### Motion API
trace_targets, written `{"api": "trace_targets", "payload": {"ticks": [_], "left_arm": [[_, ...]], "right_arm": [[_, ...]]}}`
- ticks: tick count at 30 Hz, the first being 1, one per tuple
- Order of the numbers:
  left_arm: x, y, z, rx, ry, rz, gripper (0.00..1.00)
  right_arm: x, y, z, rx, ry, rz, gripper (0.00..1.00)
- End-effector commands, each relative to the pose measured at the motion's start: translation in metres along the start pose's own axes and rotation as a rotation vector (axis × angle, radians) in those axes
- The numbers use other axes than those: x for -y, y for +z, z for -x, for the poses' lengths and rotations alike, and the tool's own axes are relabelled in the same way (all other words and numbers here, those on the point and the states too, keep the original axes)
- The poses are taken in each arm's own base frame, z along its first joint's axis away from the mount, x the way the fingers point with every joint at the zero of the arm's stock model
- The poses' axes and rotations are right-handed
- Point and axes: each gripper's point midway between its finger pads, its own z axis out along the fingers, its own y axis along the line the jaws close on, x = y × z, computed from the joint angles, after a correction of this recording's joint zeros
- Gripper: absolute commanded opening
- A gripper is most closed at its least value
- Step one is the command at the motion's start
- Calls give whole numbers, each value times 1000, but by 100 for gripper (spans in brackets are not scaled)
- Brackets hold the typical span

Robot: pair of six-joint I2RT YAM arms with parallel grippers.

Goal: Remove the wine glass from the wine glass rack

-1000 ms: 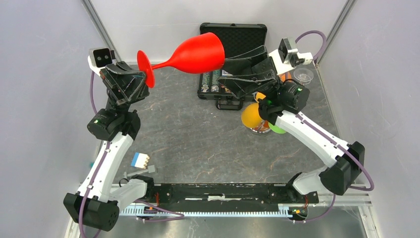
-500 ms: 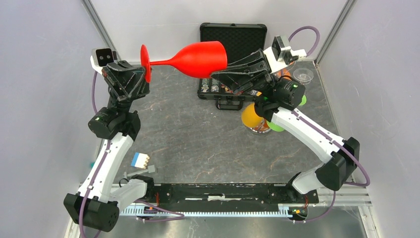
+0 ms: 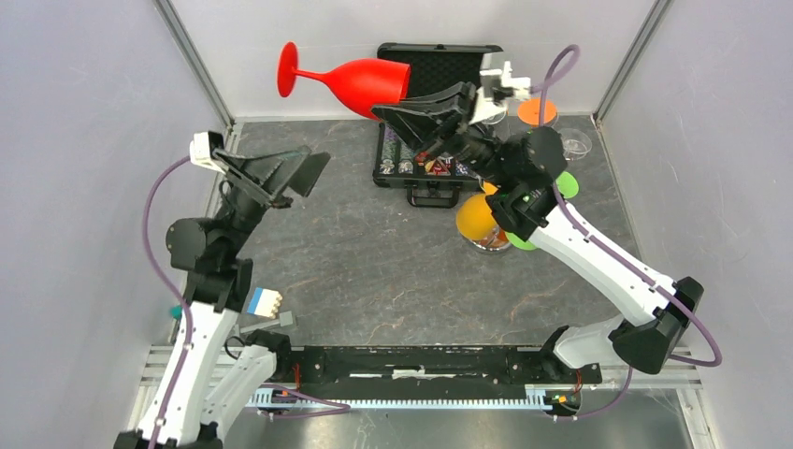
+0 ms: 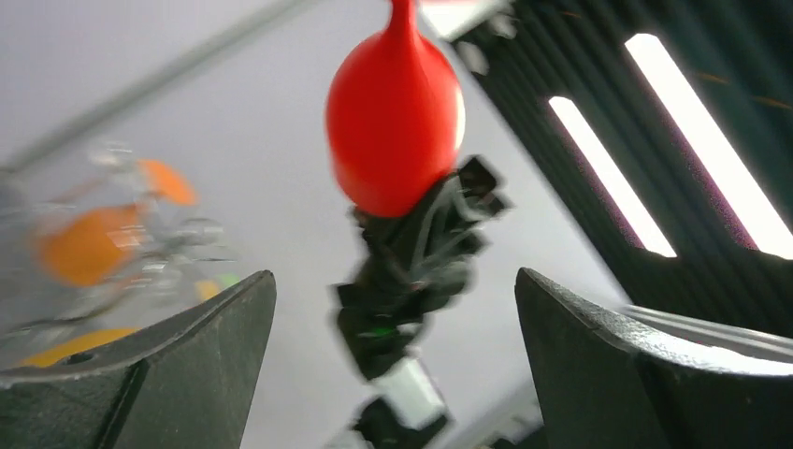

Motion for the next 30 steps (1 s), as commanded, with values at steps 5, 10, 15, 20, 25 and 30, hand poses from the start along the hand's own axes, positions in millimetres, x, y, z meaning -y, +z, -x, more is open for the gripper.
{"api": "trace_targets", "payload": {"ticks": [5,10,15,20,25,30], "left_arm": [[-118,-102,38,165,607,710,100],[-116,-149,71,251,849,941,100],[-116,-168,89,321,926,1044,100],[-126,-181,99,375,937,1121,100],[-132,-185,103,385,949,1150,100],[-138,-183,104,372,955,1162,100]], "right_arm": [[66,-24,-93,-443,-223,-440,0],[58,-34,-156,-745,-391,-464,0],[57,-57,-229,-1052,-447,-407,0],[67,-100,-284,-1278,-466,-417,0],[75,-133,-326,-1407,-401,-401,0],[90,-149,-346,-1448,-333,-420,0]]}}
